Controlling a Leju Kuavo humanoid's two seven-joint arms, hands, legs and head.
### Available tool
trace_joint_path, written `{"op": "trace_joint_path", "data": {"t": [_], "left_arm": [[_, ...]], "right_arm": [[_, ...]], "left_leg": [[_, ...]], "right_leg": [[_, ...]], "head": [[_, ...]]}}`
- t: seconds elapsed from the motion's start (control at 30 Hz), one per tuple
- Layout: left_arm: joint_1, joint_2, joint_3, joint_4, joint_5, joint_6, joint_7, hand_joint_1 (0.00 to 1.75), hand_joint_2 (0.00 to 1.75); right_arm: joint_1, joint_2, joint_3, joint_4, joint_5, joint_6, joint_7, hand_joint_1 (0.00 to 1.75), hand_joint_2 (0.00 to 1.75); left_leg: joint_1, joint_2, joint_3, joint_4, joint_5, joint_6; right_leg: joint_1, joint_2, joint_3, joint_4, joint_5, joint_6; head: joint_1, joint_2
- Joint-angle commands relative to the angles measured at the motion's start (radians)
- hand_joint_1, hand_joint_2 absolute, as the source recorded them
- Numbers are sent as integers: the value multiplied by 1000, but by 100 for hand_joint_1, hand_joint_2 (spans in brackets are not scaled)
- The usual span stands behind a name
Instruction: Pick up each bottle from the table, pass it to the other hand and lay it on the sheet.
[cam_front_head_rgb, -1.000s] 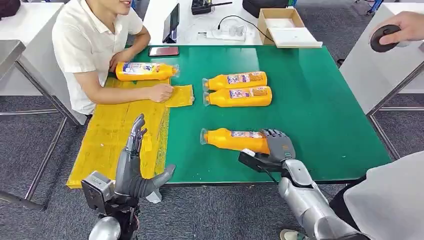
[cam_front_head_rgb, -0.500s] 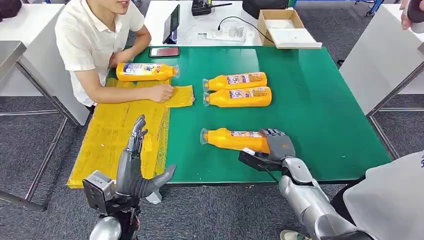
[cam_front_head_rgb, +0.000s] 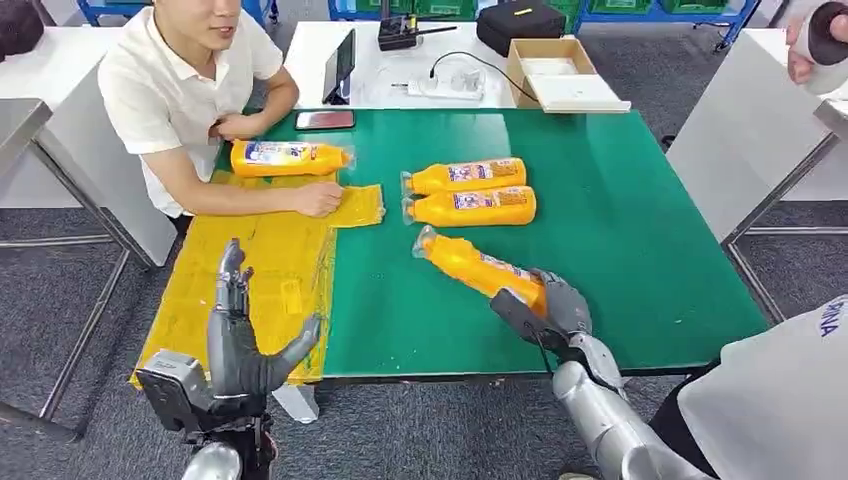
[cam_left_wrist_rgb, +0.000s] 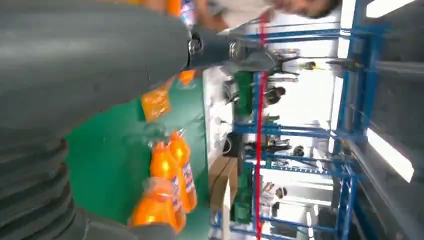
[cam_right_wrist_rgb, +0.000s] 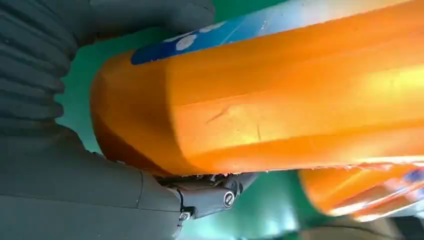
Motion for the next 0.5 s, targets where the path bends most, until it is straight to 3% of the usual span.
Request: {"op": "trace_joint_path", "data": {"t": [0.03, 0.07, 0.1, 0.13, 0.17, 0.2, 0.23, 0.27, 0.43, 0.5], "left_arm": [[-31, -62, -16, 328, 140, -92, -36, 0, 175], [7, -33, -38, 254, 147, -76, -7, 0, 175], [53, 5, -60, 164, 152, -61, 29, 0, 175], [65, 21, -69, 135, 156, -51, 41, 0, 175], [67, 29, -72, 126, 158, -45, 44, 0, 175], [58, 37, -79, 134, 151, -26, 42, 0, 175], [52, 38, -79, 143, 146, -19, 38, 0, 175], [48, 37, -74, 153, 143, -11, 35, 0, 175], [44, 14, -33, 188, 162, 12, 28, 0, 175], [33, 27, -56, 203, 159, -41, 17, 0, 175]], "right_arm": [[330, 96, -21, -436, -35, -467, -561, 175, 175], [253, 77, 30, -605, 16, -377, -401, 175, 175], [178, 62, 64, -681, 48, -271, -253, 175, 175], [170, 57, 76, -681, 29, -224, -233, 175, 175], [185, 56, 80, -674, 17, -233, -246, 175, 175], [212, 68, 74, -656, -92, -195, -311, 175, 175], [234, 74, 75, -651, -130, -189, -348, 175, 175], [256, 81, 77, -656, -196, -150, -386, 175, 175], [306, 82, 183, -750, -179, -166, -414, 175, 175], [308, 79, 238, -778, -161, -155, -399, 175, 175]], "left_leg": [[3, -9, -14, 13, 1, -1], [4, -13, -26, 20, 2, 2], [1, 4, -24, 18, -3, 1], [0, 8, -18, 15, -4, 2], [-1, 12, -33, 15, 0, 4], [-3, 10, -34, 10, 5, 10], [-8, 3, -35, 0, 13, 8], [-9, -1, -45, 1, 16, 8], [-7, -16, -57, 4, 21, 9], [-7, -13, -64, 5, 21, 10]], "right_leg": [[2, -11, -11, 6, 0, 0], [3, -16, -19, 12, 0, -1], [0, 2, -21, 14, -1, 1], [-2, 9, -13, 12, -1, 2], [-3, 13, -26, 12, 4, 2], [-6, 11, -25, 8, 6, 5], [-10, 4, -16, 1, 11, 11], [-14, 1, -25, 7, 16, 12], [-10, -15, -36, 6, 16, 9], [-10, -10, -42, 7, 17, 11]], "head": [[0, 0], [2, 0], [1, 0], [2, 0], [5, 0], [11, 0], [10, 0], [6, 0], [7, 0], [7, 0]]}}
